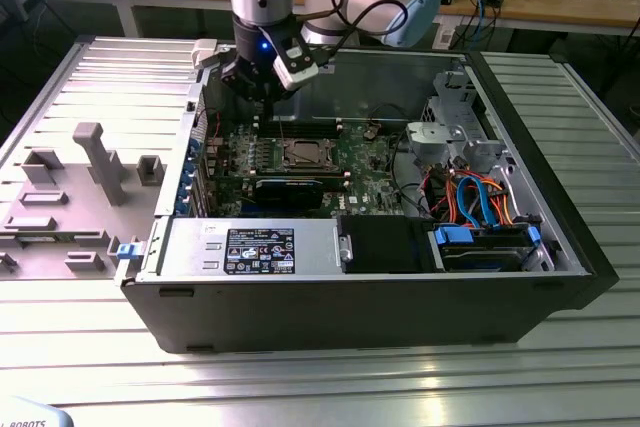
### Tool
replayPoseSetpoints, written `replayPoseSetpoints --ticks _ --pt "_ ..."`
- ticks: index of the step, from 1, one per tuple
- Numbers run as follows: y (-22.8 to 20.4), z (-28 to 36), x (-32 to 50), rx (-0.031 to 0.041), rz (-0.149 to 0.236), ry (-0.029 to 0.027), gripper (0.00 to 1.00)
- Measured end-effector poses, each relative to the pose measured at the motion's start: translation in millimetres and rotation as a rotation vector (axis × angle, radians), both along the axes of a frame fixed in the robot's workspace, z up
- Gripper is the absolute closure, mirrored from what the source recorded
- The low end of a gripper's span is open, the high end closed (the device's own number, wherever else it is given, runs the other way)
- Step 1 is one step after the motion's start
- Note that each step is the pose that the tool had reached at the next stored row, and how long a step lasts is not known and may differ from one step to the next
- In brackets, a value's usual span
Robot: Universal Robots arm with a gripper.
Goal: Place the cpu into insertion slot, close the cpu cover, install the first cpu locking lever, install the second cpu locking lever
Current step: 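Install the first cpu locking lever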
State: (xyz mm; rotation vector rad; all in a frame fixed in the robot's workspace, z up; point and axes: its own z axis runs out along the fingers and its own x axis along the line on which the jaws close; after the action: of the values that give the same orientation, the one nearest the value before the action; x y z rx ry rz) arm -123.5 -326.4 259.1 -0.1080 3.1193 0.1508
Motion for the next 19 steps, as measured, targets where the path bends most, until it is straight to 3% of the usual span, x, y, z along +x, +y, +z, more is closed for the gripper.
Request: replayPoseSetpoints --ticks 11,19 --pt "2.5 -0.2 10.8 0.0001 0.000 0.0001 0.89" --pt "2.6 -0.3 12.2 0.0000 -0.001 0.0001 0.89"
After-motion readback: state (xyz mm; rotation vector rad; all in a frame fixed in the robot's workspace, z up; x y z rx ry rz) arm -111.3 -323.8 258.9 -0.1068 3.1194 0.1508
